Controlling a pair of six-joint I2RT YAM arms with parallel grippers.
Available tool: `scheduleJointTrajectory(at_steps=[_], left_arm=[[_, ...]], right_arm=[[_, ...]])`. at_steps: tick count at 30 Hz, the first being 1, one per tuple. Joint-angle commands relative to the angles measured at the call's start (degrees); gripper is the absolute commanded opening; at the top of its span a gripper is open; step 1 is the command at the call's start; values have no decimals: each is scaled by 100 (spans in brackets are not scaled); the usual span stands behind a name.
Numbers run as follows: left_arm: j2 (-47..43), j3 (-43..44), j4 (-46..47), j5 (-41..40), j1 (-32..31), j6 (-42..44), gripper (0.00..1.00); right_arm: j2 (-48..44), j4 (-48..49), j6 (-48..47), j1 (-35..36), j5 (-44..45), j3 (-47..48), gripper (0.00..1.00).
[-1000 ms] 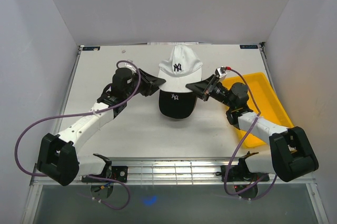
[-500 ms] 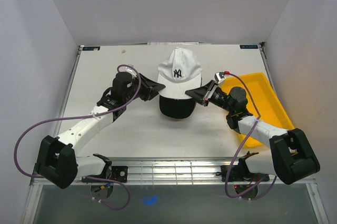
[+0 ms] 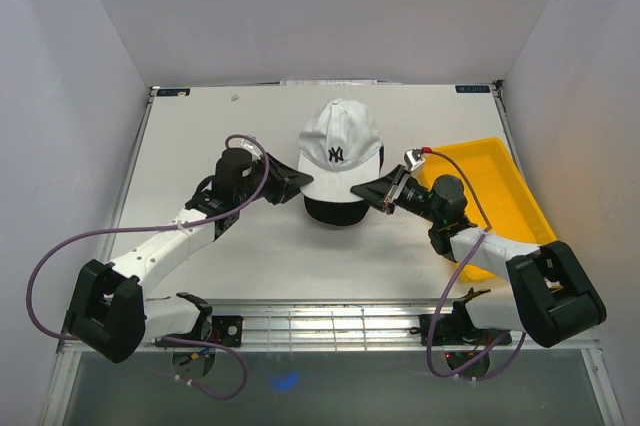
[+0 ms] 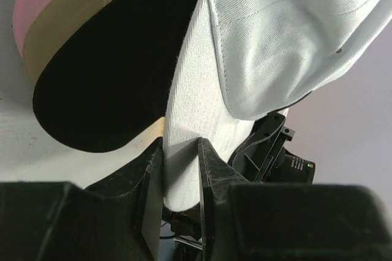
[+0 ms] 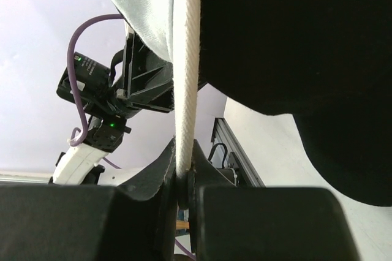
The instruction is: Stack the hats
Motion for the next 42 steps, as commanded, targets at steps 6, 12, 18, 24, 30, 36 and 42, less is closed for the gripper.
scheduleJointTrajectory(at_steps=[6,12,18,24,30,36,42], left_arm=[[-13,-314,30,-73,-25,248,0],[101,-464,74,-56,-25,265,0],[154,-587,100,-56,-33,265,0],[233,-692,118,-117,-69,265,0],[418,-771,144,-222,-121,230,0],[479,-894,170,-302,-130,204,0],[471,-1061,179,-381,-130,142,0]], right_arm=[[211,-653,-544,106,-445,-521,8],[387,-408,-509,54,-419,-881,8],[536,-188,-448,10,-393,-1101,8],[642,-135,-456,-34,-357,-1259,8],[888,225,-351,-69,-393,-1487,8],[1090,480,-325,-87,-428,-1558,8],[1275,410,-438,-87,-472,-1506,8]])
